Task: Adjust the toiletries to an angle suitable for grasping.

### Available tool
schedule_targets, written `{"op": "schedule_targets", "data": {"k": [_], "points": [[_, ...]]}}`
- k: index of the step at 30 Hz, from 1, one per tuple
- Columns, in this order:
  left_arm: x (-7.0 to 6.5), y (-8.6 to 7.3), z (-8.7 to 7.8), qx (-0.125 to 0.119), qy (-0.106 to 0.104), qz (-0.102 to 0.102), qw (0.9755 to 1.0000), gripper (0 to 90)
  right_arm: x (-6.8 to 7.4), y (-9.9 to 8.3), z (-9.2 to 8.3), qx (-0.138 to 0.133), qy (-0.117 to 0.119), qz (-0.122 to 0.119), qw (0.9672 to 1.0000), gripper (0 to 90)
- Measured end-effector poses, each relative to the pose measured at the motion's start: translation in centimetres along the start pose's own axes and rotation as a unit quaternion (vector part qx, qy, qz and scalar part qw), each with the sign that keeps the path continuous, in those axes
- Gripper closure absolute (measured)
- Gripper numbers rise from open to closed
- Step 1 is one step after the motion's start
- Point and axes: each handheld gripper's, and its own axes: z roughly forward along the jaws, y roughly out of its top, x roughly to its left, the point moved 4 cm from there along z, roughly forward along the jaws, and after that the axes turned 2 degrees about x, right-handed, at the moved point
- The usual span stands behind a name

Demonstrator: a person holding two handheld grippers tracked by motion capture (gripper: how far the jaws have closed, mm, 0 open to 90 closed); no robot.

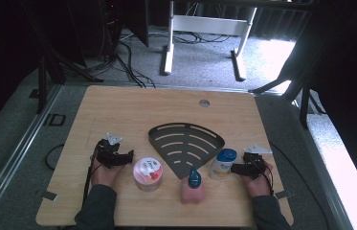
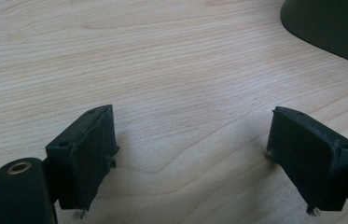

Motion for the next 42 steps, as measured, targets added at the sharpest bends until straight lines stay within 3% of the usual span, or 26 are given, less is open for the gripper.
{"op": "schedule_targets", "data": {"k": [7, 10, 14, 22, 30, 31, 35, 42], "points": [[0.0, 0.0, -0.1, 0.000, -0.003, 0.003, 1.0000, 16.6, 0.0, 0.0, 0.0, 0.000, 0.000, -0.001, 1.0000, 16.5], [-0.1, -0.1, -0.7, 0.011, -0.011, 0.012, 0.9998, 29.6, 0.0, 0.0, 0.0, 0.000, -0.001, 0.001, 1.0000, 16.7], [-0.4, -0.1, -1.0, 0.017, -0.017, 0.018, 0.9996, 38.8, 0.1, 0.0, 0.0, 0.000, -0.004, 0.004, 1.0000, 16.7], [-0.4, 0.0, -1.2, 0.017, -0.020, 0.020, 0.9995, 41.7, 0.1, 0.0, -0.1, 0.000, -0.005, 0.005, 1.0000, 16.7], [-1.1, 0.3, -2.6, -0.004, -0.039, 0.027, 0.9989, 42.2, 0.1, -0.1, -0.1, -0.001, -0.007, 0.006, 1.0000, 16.9], [-1.5, 0.5, -3.6, -0.020, -0.049, 0.035, 0.9980, 42.7, 0.1, -0.1, -0.1, -0.001, -0.007, 0.006, 1.0000, 16.9], [-2.0, 0.6, -4.6, -0.033, -0.055, 0.049, 0.9967, 43.5, 0.1, -0.1, -0.1, -0.001, -0.007, 0.006, 1.0000, 16.9], [-2.7, 0.6, -6.1, -0.054, -0.073, 0.056, 0.9943, 44.0, 0.1, -0.1, -0.1, -0.001, -0.007, 0.006, 1.0000, 17.0]]}}
